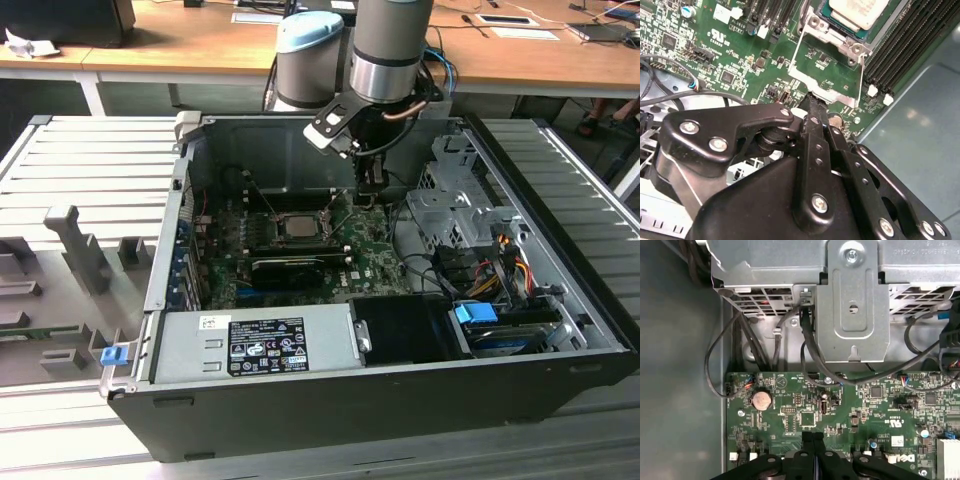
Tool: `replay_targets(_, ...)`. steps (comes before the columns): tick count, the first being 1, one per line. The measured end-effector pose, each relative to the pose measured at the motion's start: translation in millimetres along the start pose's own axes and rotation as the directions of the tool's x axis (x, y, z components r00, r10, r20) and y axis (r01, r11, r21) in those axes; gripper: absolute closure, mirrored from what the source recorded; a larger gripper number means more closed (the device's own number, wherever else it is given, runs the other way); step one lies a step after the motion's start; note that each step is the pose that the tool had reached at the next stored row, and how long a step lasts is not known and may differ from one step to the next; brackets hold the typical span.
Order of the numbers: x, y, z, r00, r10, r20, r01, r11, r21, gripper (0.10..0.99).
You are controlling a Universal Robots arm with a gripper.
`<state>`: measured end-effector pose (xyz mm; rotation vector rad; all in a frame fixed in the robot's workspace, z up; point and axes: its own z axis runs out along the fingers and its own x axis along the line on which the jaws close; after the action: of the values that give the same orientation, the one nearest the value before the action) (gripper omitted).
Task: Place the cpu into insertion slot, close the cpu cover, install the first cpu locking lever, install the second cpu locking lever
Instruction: 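Close the cpu cover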
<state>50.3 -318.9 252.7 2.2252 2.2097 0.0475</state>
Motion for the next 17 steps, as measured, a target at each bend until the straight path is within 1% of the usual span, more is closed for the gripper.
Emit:
replay_targets(2,0.0,-3.1,-0.1,1.0000,0.000,-0.0003,0.000,1.0000,0.000,0.980)
replay_targets(13,0.0,-9.8,-0.2,1.0000,0.000,-0.0004,0.000,1.0000,0.000,0.980)
replay_targets(17,-0.1,-15.5,-0.4,1.0000,0.000,-0.0003,0.000,1.0000,0.000,0.980)
